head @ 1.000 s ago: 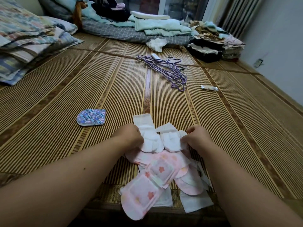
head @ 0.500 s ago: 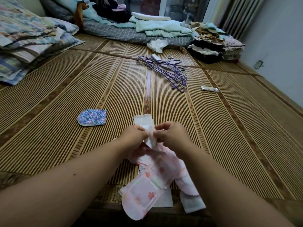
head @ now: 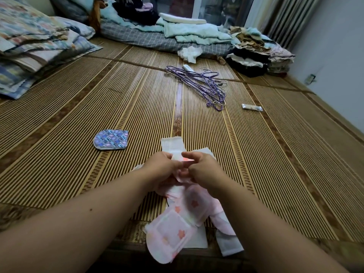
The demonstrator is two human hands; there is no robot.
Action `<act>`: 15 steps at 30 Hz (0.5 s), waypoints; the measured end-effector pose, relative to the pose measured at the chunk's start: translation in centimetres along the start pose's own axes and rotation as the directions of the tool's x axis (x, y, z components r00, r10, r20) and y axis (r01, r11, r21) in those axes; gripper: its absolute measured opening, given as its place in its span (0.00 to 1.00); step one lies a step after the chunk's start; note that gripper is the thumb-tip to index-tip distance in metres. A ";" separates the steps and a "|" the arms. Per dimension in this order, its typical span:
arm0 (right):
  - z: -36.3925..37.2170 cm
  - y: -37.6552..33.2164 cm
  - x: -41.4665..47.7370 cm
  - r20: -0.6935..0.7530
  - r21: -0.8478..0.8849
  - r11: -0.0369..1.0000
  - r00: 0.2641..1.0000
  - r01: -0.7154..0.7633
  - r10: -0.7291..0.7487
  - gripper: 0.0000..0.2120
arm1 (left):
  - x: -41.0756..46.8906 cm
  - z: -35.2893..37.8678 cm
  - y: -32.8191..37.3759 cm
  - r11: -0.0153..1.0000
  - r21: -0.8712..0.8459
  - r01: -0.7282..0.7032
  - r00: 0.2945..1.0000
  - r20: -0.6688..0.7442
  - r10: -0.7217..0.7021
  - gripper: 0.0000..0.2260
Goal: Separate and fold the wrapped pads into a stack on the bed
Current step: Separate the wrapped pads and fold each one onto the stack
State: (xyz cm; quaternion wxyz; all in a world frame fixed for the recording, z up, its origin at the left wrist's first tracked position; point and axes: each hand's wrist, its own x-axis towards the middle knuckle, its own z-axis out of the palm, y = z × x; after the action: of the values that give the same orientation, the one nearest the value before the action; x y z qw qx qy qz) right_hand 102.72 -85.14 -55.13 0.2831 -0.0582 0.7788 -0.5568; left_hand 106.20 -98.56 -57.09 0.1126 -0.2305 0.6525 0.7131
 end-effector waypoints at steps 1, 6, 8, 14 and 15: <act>-0.1 0.1 -0.1 -0.037 0.010 1.000 0.999 0.014 -0.014 0.23 | 0.2 0.1 -0.1 0.999 0.044 -0.021 1.000 -0.016 0.022 0.08; -1.5 0.4 -0.1 -0.349 -0.119 0.985 0.923 0.125 -0.159 0.23 | -0.3 -0.1 0.9 0.982 0.110 -0.157 0.987 -0.028 0.161 0.14; -2.0 0.0 -0.2 -0.250 0.041 0.996 0.966 0.082 -0.069 0.27 | -0.8 -0.8 1.5 0.976 0.078 -0.204 0.979 0.017 0.203 0.14; 0.7 -2.9 1.5 -0.060 -0.050 0.995 0.994 0.090 -0.093 0.10 | -1.0 -5.8 3.1 0.905 0.228 -0.359 0.919 -0.082 0.385 0.13; 1.6 -3.6 2.0 -0.029 -0.063 0.993 0.994 0.101 -0.103 0.10 | -0.8 -7.0 3.2 0.897 0.258 -0.359 0.910 -0.116 0.397 0.12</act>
State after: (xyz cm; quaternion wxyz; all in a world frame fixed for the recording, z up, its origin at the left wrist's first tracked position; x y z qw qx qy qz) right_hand 101.05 -88.68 -53.01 0.2400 -0.0976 0.7959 -0.5472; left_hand 106.71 -105.67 -54.21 -0.0570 -0.1426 0.7702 0.6190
